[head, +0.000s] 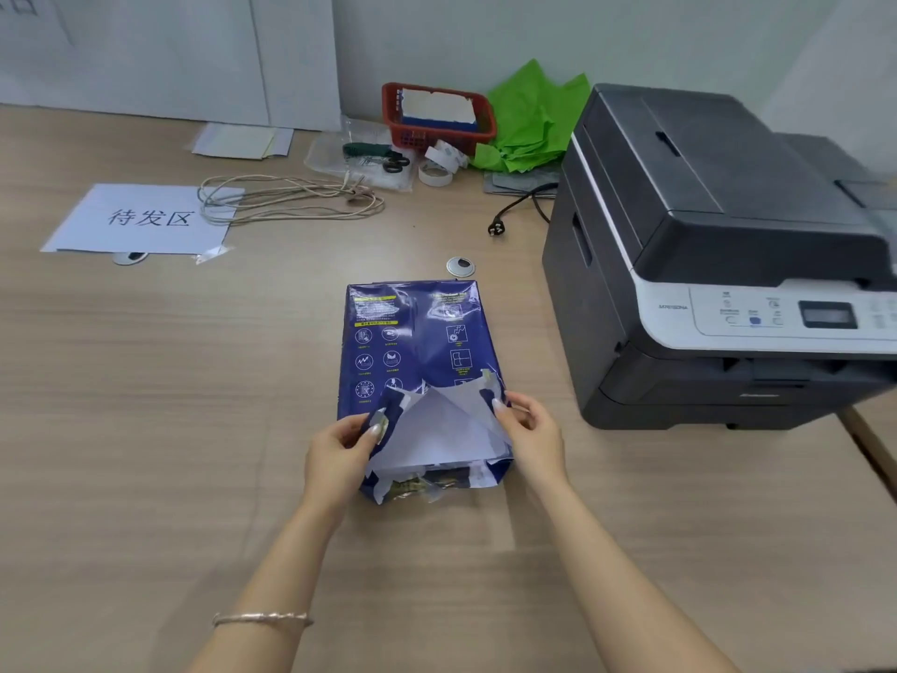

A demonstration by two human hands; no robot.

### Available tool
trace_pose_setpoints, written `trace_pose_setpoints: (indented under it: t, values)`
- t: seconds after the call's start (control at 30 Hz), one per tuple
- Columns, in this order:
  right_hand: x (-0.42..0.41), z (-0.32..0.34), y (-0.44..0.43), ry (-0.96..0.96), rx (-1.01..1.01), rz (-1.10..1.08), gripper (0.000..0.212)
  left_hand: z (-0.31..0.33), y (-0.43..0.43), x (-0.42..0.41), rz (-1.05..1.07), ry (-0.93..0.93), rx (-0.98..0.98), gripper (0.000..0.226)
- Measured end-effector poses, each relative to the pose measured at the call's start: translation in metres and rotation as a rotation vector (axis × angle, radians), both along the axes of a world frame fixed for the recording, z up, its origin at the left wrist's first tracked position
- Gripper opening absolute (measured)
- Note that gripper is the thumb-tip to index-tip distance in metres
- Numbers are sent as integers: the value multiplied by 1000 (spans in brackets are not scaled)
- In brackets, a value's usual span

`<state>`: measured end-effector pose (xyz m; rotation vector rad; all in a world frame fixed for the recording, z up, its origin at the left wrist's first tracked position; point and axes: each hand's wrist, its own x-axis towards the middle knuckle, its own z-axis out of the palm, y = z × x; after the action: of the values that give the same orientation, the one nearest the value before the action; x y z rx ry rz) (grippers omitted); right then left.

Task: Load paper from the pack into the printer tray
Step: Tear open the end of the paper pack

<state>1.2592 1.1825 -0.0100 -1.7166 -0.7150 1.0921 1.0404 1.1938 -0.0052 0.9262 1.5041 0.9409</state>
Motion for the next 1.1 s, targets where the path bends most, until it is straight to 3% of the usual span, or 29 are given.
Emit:
trace_pose_setpoints:
  t: [0.33, 0.6, 0.77, 1.1]
  values:
    - [-10, 21, -12, 45, 40, 93, 41, 29, 1, 3, -99, 73, 19, 22]
    - [-12, 36, -30, 27, -3, 132, 20, 45, -7, 13, -112, 92, 53, 15]
    - [0, 42, -40, 53, -77, 174, 18, 48, -11, 35, -118, 143, 42, 15]
    - [61, 58, -51, 47, -8, 212, 16, 63, -32, 119, -97, 232, 137, 24]
